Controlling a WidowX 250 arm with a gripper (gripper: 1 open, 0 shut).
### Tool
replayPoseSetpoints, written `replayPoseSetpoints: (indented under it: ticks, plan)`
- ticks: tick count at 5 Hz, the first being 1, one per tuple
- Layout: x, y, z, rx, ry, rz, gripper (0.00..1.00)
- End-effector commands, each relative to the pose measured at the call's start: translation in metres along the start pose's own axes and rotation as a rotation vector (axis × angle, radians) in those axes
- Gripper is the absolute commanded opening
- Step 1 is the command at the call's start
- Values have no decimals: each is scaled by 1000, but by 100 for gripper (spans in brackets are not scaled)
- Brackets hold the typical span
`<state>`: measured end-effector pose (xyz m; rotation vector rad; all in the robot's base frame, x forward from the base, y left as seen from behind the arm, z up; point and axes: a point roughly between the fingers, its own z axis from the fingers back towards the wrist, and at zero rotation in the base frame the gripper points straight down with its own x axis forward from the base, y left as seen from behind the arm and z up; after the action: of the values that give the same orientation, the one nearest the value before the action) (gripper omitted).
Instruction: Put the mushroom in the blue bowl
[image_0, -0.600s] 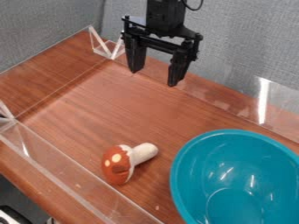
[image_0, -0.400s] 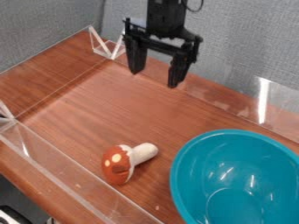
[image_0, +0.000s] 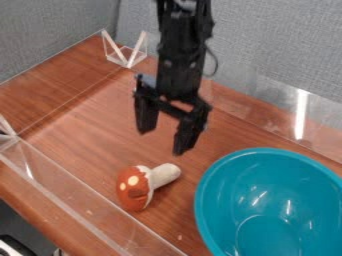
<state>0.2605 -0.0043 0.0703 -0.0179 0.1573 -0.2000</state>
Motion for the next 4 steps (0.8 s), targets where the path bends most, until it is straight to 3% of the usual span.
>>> replayPoseSetpoints:
  ticks: [1,2,3,4]
  plan:
    - [-1,-6,-11,10,-36,-83,100]
    - [-4,-8,-27,7,-42,-122,100]
    - [-4,-8,-42,5,-28,-153,100]
    - [-4,-7,-43,4,-6,-162,100]
